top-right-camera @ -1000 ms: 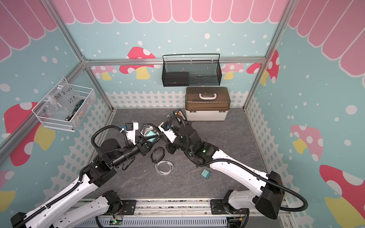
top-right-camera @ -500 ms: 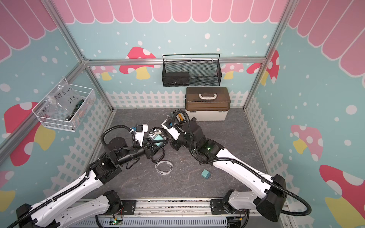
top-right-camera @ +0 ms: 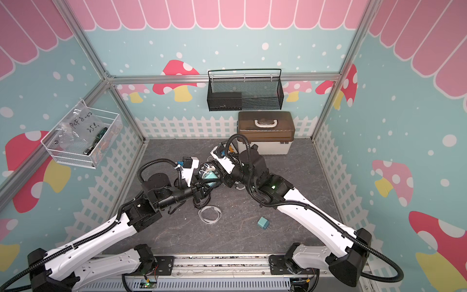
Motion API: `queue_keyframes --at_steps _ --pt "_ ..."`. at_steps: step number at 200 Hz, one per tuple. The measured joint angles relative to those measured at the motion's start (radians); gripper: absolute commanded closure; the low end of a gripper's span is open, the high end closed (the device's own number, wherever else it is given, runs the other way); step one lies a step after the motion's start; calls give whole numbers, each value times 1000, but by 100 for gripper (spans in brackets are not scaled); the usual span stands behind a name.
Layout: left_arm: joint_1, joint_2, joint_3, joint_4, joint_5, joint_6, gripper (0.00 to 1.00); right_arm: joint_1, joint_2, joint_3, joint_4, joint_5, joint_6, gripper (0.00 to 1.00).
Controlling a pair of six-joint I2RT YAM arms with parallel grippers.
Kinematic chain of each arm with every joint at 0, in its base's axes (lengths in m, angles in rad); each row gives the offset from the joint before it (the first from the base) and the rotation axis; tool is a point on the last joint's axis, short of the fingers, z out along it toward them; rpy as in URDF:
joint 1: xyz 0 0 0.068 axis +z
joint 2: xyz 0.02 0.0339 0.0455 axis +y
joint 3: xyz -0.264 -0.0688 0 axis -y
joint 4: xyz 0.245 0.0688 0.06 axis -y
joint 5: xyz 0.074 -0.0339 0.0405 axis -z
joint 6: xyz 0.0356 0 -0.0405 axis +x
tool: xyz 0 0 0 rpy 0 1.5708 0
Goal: Pack away charging kits
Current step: Zip the zipper on the storage bag.
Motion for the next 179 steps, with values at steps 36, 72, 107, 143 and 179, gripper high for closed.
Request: queue_keyframes --at_steps 36,72,107,143,179 --pt "-14 18 53 0 50 4 70 0 -93 -73 90 10 67 100" --pt "-22 17 61 10 100 -8 39 -5 -120 -108 213 25 137 100" --pt "-35 -6 23 58 106 -38 15 -14 -146 -141 366 58 210 100" --pt "-35 -43 -57 239 63 -92 8 -15 -151 -185 478 87 290 100" --pt "-35 -17 -128 470 -38 -136 6 -13 -149 -227 553 96 400 100"
